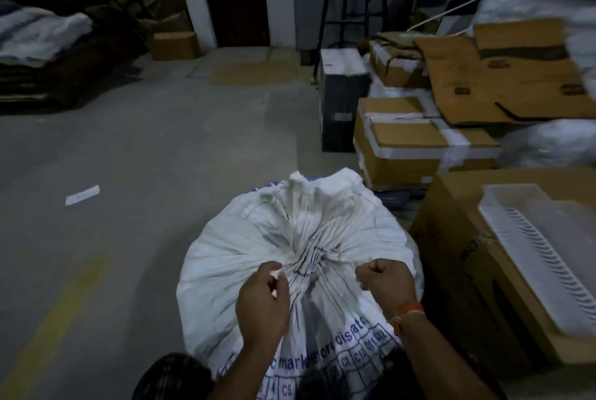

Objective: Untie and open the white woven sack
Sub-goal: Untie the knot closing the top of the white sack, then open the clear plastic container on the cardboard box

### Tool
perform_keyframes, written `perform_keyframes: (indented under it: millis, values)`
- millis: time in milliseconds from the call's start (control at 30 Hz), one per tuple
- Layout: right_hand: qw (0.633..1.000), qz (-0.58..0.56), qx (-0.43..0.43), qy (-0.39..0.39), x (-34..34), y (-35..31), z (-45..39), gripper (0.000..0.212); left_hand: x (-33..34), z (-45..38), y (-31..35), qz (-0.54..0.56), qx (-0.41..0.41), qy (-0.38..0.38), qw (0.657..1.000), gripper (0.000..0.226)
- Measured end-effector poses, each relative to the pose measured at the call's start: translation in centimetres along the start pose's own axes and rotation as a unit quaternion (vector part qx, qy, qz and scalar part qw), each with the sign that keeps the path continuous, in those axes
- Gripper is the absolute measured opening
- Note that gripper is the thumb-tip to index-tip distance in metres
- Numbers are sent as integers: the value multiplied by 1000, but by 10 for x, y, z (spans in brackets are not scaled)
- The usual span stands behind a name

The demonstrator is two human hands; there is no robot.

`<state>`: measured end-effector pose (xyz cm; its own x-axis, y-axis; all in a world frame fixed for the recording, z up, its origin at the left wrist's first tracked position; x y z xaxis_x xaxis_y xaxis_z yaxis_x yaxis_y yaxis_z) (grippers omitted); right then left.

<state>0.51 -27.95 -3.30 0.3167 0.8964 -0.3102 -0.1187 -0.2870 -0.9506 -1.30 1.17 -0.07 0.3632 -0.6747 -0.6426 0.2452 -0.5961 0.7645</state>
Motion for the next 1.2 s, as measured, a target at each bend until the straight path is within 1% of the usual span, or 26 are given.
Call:
perform_keyframes:
  millis: [67, 167, 233, 300, 367, 467, 500, 567, 600, 667, 767, 833, 900, 967, 1067, 1133, 1200]
  values:
    - [1000, -14, 2, 1, -13, -3, 12, 22, 8, 14, 26, -3, 94, -46, 994, 21]
    - [998, -56, 6, 0, -34, -10, 27, 24, 35, 33, 65, 5, 202, -176, 963, 26]
    - [998, -69, 4, 6, -50, -16, 36, 22, 53, 41, 87, 10, 248, -246, 937, 27]
    - [997, -70, -4, 16, -66, -22, 43, 23, 73, 41, 103, -38, 276, -283, 918, 29]
    - [998, -61, -13, 25, -83, -28, 47, 28, 90, 35, 111, -119, 293, -293, 903, 32]
    - [997, -58, -16, 41, -108, -35, 49, 24, 99, 24, 119, -224, 313, -279, 880, 41]
    - [997, -53, -20, 43, -115, -36, 49, 21, 98, 21, 122, -240, 322, -279, 872, 43]
    - [997, -35, -34, 52, -130, -39, 50, 16, 95, 22, 133, -237, 334, -297, 862, 43]
    - [997, -23, -43, 56, -136, -40, 50, 14, 93, 23, 138, -227, 330, -319, 859, 42]
    - [996, -4, -59, 64, -147, -42, 49, 12, 90, 29, 144, -202, 301, -395, 844, 41]
    - [996, -8, -60, 59, -157, -41, 46, 11, 81, 50, 160, -181, 286, -509, 791, 45]
    - [996, -23, -61, 56, -161, -45, 46, 10, 75, 62, 172, -171, 281, -558, 762, 48]
    - [996, -25, -67, 47, -165, -53, 47, 5, 70, 71, 185, -165, 284, -576, 748, 49]
    - [996, -32, -79, 36, -171, -64, 50, 9, 66, 74, 202, -163, 319, -550, 754, 46]
    - [995, 5, -90, 52, -191, -80, 55, 10, 60, 69, 232, -126, 367, -480, 787, 32]
    - [992, 38, -96, 67, -206, -91, 60, 12, 60, 64, 247, -79, 367, -449, 811, 21]
    - [989, 67, -108, 81, -223, -102, 64, 12, 63, 62, 261, -33, 367, -425, 827, 13]
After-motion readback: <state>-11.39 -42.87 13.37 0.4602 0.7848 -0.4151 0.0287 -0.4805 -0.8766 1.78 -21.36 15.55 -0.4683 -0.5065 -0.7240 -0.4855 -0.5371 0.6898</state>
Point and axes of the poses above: each hand's wrist, its own z-axis away from the middle knuckle, its own x-axis out of the palm, y = z × x, the point moved 9 cm from there along -z, towards the middle knuckle, and after that the axes turned 12 degrees about -x, right-handed, at the moved point
